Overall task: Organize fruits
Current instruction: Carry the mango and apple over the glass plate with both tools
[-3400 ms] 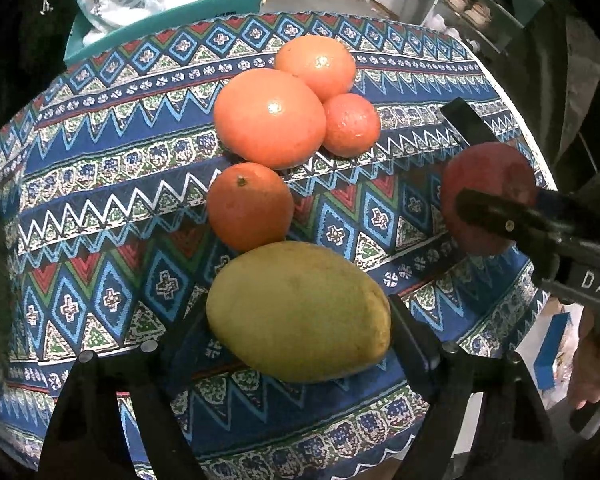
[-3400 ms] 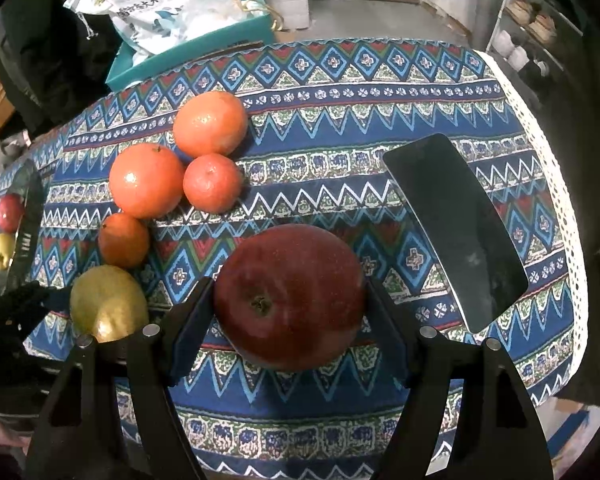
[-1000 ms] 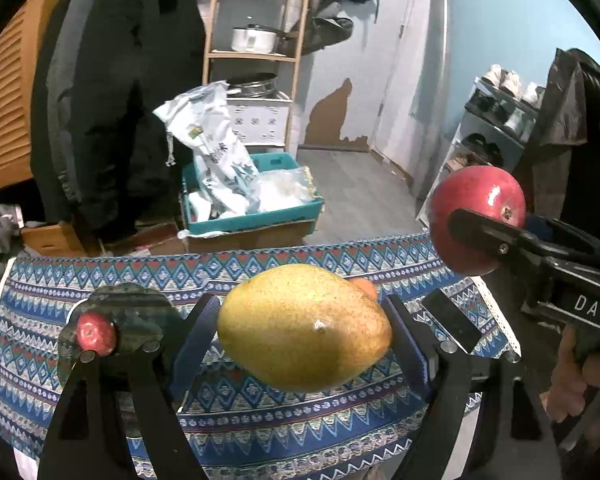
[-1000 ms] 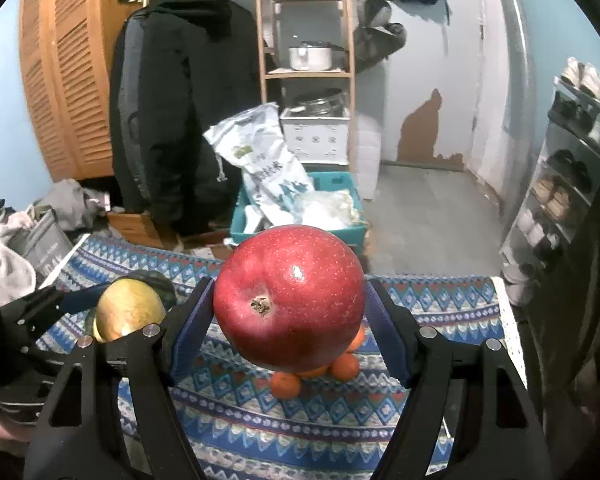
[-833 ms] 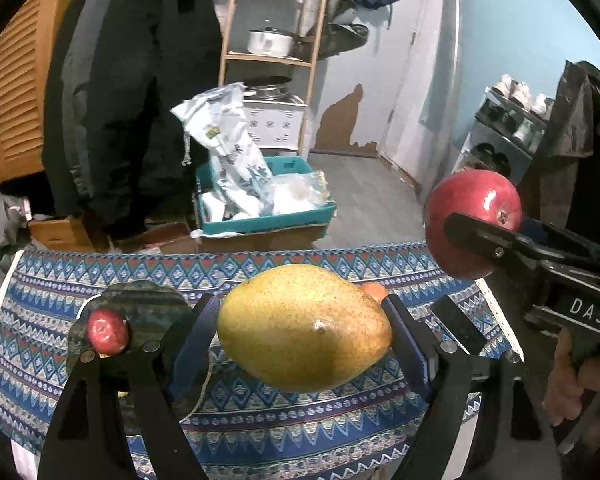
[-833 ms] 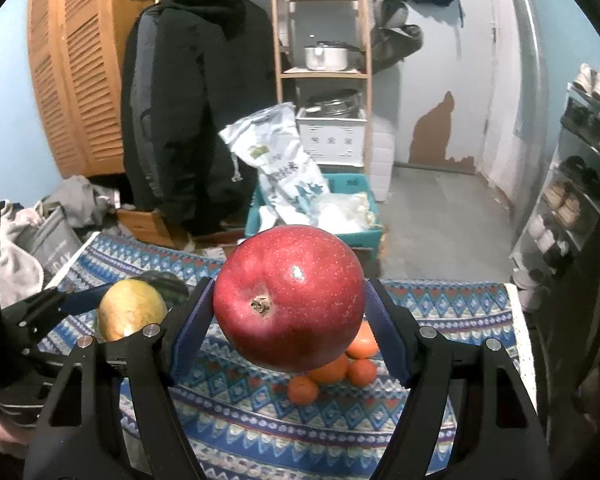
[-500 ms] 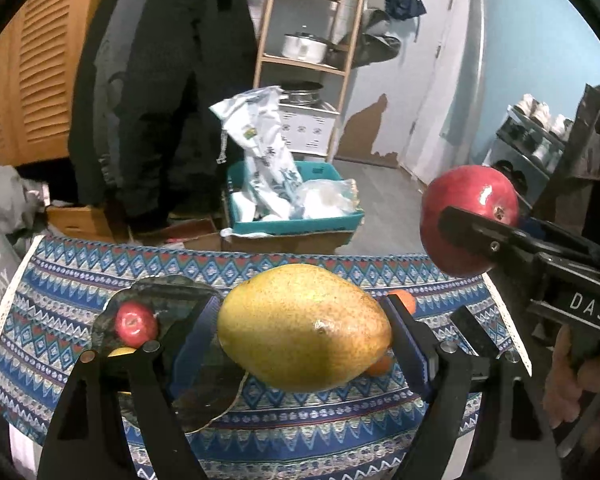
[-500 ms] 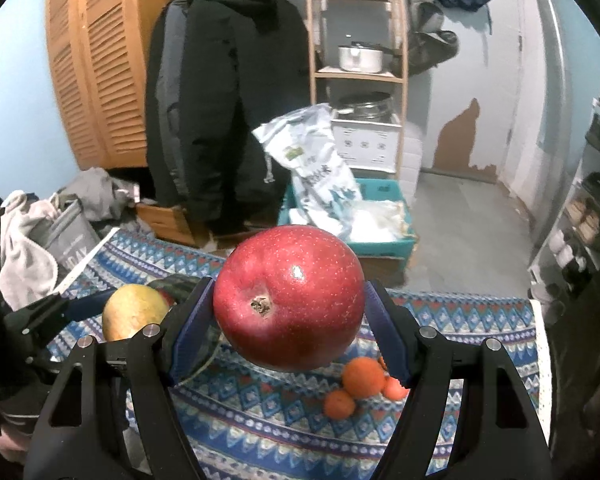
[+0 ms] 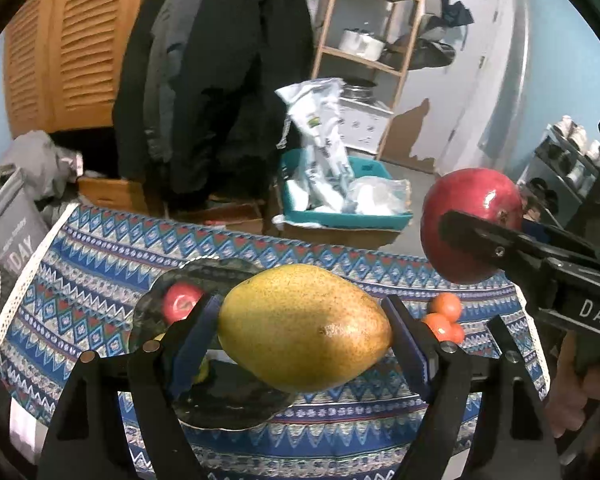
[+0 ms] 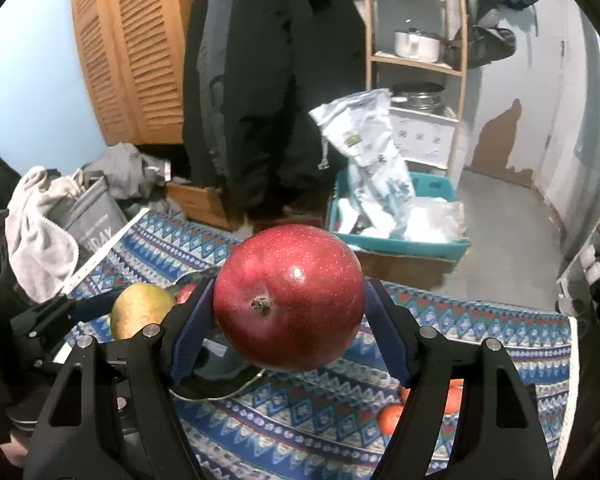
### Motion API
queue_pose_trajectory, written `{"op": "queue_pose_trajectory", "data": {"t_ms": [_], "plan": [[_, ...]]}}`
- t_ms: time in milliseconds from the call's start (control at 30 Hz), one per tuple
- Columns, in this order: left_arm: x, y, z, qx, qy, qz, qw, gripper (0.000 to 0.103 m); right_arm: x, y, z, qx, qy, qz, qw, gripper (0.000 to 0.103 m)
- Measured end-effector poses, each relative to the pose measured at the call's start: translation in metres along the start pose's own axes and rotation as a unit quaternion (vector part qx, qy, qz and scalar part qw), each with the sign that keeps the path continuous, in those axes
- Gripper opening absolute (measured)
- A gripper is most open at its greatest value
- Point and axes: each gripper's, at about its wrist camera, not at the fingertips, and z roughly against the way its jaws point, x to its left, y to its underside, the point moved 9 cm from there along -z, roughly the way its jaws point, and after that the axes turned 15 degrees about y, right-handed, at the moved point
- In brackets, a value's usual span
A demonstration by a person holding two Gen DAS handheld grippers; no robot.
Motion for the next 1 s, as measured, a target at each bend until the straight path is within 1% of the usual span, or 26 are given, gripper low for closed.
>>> {"op": "queue_pose_trajectory", "data": {"t_ms": [267,467,633,767,1000], "plan": [[0.040,0.012,-0.008,0.014,-0.022,0.025,0.9994,0.084,0.034,0.001,-0.031,0.028,-0.023,0.010,0.999,0.075],[0.068,0.029,-0.023,0.037,-0.040,0.038,0.9978,0.084,0.056,0.012,-0.064,0.058,-0.036,0.019,0.998,0.075],[0.084,0.047,-0.040,0.062,-0.042,0.057,0.9956,0.084,0.072,0.030,-0.099,0.098,-0.048,0.020,0.994,0.075],[0.096,0.061,-0.053,0.083,-0.051,0.067,0.9930,0.084,0.078,0.047,-0.122,0.126,-0.051,0.026,0.990,0.075],[0.109,0.077,-0.068,0.107,-0.067,0.073,0.9894,0.084,0.088,0.078,-0.157,0.177,-0.053,0.032,0.982,0.075]]}}
